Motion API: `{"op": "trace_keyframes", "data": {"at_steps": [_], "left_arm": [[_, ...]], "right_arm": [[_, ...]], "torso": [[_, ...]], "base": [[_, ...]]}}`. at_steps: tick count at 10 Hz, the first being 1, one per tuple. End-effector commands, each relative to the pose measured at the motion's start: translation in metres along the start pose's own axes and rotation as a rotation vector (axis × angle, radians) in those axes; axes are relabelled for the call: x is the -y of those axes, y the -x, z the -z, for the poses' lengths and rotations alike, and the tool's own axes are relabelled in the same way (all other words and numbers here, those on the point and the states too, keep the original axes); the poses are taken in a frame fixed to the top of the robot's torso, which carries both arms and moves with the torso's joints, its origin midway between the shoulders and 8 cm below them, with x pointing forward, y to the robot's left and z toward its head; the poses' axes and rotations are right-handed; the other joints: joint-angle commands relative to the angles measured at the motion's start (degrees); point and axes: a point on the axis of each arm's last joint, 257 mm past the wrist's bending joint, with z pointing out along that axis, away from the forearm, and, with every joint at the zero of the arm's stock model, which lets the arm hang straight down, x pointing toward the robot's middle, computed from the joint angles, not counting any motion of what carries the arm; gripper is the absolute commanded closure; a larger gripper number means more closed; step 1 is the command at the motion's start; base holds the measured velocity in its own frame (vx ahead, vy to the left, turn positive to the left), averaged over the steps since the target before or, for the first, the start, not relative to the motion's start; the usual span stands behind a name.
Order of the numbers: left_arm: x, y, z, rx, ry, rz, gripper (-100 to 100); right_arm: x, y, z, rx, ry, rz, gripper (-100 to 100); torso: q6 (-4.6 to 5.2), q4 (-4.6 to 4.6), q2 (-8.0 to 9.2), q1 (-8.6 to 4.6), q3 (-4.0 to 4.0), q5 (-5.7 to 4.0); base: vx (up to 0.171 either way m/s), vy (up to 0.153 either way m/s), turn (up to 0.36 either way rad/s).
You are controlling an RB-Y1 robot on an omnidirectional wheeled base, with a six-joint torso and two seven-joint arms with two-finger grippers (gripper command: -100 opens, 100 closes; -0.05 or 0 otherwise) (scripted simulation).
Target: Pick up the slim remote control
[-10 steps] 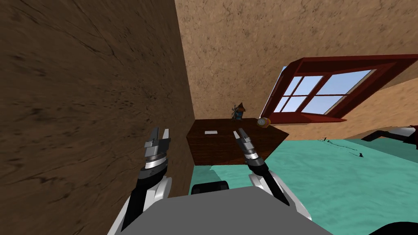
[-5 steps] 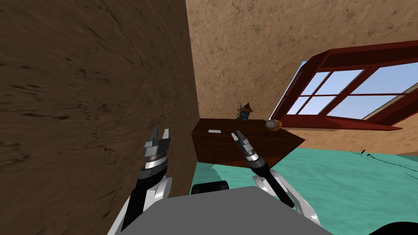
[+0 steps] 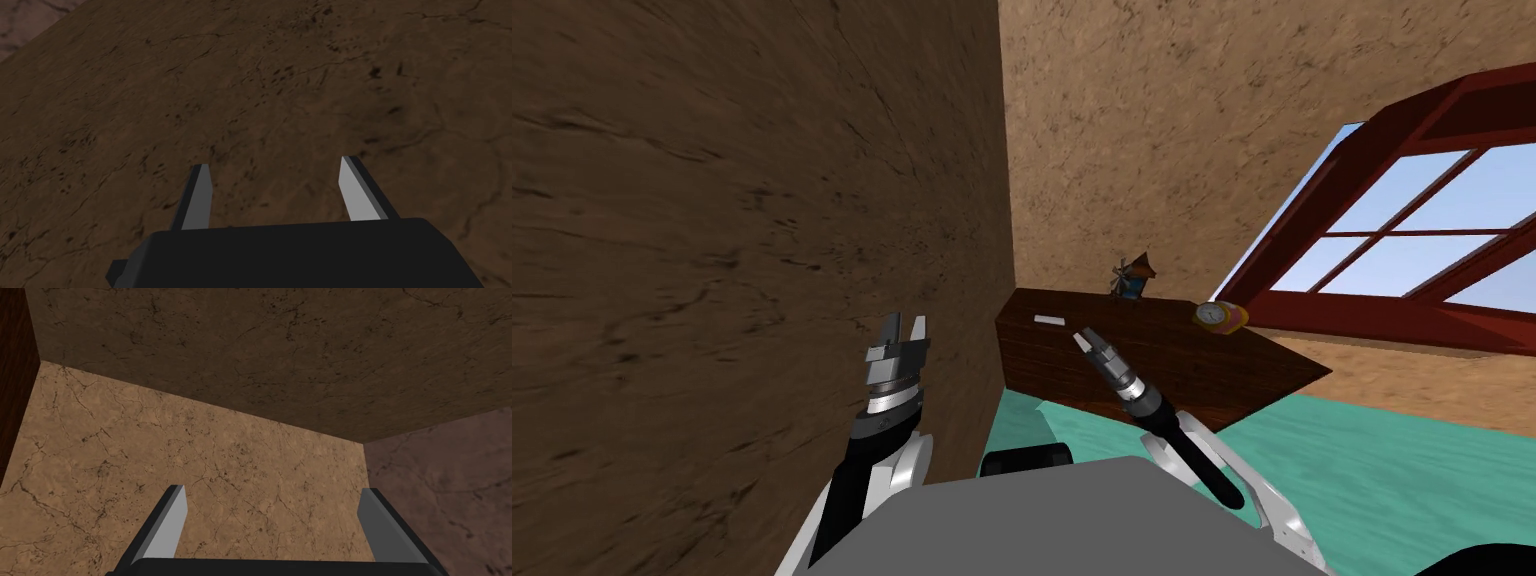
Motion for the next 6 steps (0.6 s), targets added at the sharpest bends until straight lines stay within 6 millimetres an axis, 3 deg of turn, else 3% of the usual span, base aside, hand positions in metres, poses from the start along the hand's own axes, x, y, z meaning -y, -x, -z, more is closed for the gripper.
{"op": "trace_keyframes", "data": {"at_steps": [1, 6], "left_arm": [[0.0, 0.0, 0.0, 0.0, 0.0, 0.0, 0], [0.0, 0.0, 0.0, 0.0, 0.0, 0.0, 0]], "right_arm": [[0.004, -0.007, 0.003, -0.051, -0.014, -0.003, -100], [0.027, -0.039, 0.023, -0.251, -0.091, -0.035, -100]], "torso": [[0.0, 0.0, 0.0, 0.0, 0.0, 0.0], [0.05, -0.02, -0.1, -0.05, -0.05, -0.01]], "base": [[-0.063, -0.02, 0.187], [-0.058, -0.02, 0.317]]}}
